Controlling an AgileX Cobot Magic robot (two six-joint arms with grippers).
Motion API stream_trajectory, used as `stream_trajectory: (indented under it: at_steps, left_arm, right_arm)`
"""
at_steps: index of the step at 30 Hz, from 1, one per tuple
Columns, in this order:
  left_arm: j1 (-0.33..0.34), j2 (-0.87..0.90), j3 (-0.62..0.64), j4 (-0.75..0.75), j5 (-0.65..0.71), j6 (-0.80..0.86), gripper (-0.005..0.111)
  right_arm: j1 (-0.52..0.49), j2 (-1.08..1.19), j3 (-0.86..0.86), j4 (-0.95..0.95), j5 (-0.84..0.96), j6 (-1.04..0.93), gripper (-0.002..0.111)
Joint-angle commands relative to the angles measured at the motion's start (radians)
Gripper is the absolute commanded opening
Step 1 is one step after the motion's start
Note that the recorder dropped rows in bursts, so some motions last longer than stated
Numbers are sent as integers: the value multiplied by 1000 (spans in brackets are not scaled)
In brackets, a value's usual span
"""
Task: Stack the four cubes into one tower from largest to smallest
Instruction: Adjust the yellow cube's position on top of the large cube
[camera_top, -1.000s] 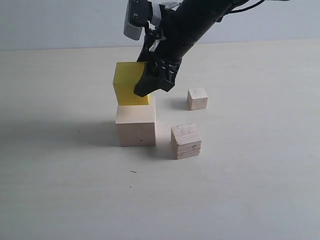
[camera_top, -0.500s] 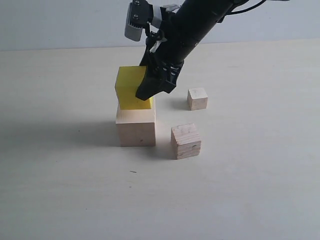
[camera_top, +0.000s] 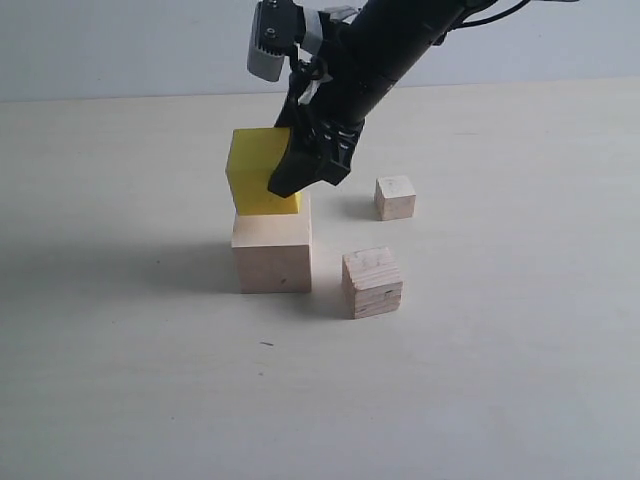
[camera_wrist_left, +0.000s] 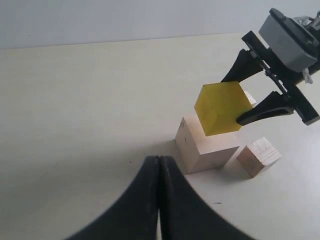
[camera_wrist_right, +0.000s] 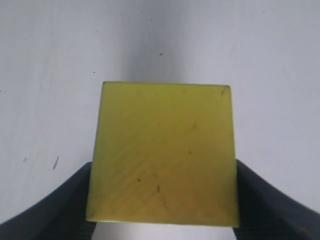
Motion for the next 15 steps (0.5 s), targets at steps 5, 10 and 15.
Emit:
stream_trajectory:
  at_steps: [5,10,15]
  left_arm:
    - [-5,1,1,4,0,-1,0]
    - [-5,1,1,4,3,-1,0]
    - [-5,1,1,4,3,-1,0]
  right_arm:
    - [-1,-3,5,17,0,-18,0]
    - [-1,-3,5,13,-23,-18,0]
    - [-1,-3,5,-1,-34,-18,0]
